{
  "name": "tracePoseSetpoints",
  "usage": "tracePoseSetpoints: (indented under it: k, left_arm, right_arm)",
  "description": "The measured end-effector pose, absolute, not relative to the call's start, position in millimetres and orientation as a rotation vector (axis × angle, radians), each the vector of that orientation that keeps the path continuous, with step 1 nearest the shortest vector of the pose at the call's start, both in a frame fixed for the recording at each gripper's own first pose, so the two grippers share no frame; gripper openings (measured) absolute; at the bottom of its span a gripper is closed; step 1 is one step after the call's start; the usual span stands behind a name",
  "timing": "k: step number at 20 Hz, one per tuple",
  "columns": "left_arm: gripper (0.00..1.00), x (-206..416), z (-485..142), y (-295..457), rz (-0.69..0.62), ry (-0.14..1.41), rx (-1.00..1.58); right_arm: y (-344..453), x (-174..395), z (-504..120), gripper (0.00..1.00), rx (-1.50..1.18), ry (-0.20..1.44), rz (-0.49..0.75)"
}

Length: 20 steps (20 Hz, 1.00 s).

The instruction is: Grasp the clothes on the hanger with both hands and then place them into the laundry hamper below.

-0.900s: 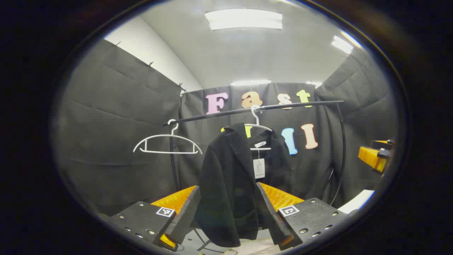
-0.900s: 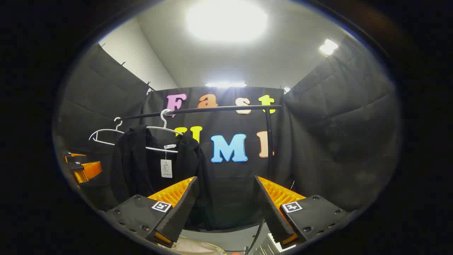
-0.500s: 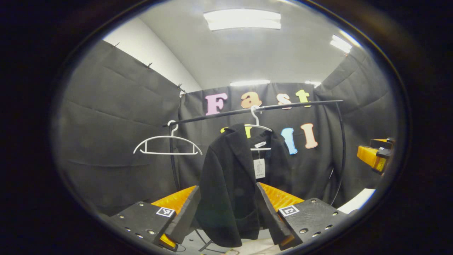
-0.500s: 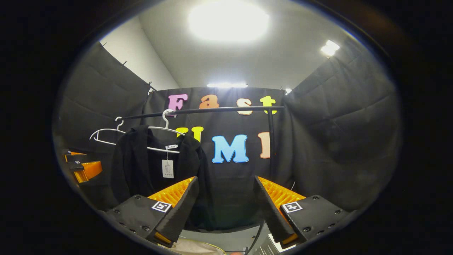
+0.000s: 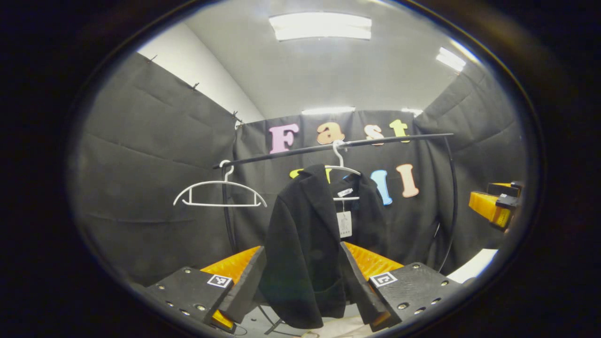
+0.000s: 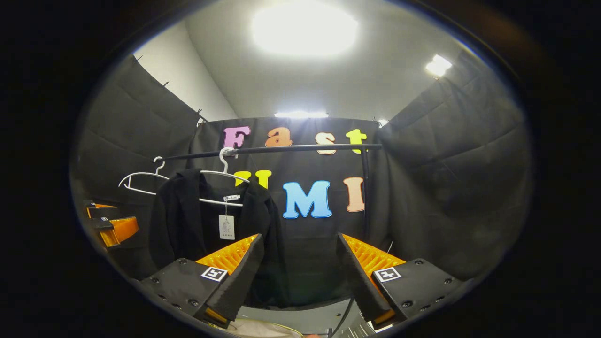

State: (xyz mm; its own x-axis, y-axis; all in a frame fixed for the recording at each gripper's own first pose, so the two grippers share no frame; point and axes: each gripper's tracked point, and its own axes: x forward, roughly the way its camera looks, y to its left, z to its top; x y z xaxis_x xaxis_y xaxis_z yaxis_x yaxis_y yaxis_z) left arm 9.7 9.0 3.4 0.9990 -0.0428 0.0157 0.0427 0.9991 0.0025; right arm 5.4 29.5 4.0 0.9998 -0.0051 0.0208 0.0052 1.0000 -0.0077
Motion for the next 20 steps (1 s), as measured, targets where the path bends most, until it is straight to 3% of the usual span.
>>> tracePoseSetpoints:
  k: [11,20]
  left_arm:
    - [0.90,45.6,23.2,0.5,-0.066,-0.059,0.004]
    - [0.91,84.9,18.0,-29.5,0.014,-0.044,0.010]
  right_arm:
    - [66.1,43.2,1.0,0.97,0.038,-0.013,0.057]
    - [88.3,105.8,-5.4,0.98,0.058,-0.025,0.230]
